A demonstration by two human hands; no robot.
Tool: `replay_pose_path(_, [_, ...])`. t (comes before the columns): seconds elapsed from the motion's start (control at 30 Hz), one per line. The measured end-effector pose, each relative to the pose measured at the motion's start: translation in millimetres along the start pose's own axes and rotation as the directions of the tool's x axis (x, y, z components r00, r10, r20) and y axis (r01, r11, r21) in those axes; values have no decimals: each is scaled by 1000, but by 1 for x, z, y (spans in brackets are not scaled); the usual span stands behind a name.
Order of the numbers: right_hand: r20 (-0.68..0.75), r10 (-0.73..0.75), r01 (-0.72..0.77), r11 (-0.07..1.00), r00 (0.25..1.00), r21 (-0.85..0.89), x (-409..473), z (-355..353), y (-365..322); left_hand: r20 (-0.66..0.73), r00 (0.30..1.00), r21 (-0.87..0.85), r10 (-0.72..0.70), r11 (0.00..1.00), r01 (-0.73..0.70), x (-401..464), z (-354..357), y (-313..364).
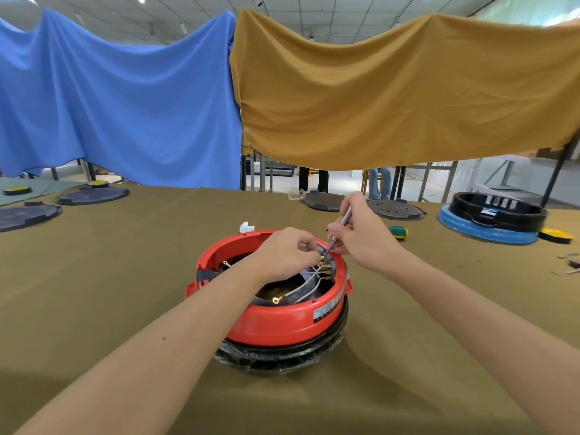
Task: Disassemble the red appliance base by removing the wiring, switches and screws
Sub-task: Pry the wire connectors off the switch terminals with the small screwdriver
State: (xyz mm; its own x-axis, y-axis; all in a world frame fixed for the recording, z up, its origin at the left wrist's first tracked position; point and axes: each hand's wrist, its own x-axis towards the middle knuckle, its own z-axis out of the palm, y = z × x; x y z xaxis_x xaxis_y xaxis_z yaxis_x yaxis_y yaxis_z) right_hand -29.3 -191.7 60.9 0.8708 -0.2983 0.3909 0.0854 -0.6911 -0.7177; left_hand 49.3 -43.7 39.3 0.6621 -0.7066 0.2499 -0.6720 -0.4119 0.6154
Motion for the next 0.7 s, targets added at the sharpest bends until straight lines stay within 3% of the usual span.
replay_pose_path(0.13, [99, -290, 305, 879, 952, -367, -14, 12, -1, 9, 1000, -27, -8, 1000, 8, 0, 0, -1])
replay_pose_path(0.23, [125, -335, 355, 820, 934, -450, -16, 17, -3, 25, 1000, -39, -9, 999, 10, 0, 0, 0])
replay_pose_path(0.4, [8, -119, 119, 986, 993, -114, -6, 5, 0, 13, 1000, -1, 11, 1000, -11, -1, 0, -1])
replay_pose_path(0.57, [-9, -34, 33, 997, 999, -67, 3, 5, 3, 0, 1000, 6, 14, 1000, -14, 0, 0, -1])
replay_pose_path(0.7, [-7, 139, -135, 973, 990, 189, 1, 2, 5, -1, 1000, 12, 10, 1000, -10, 1, 0, -1])
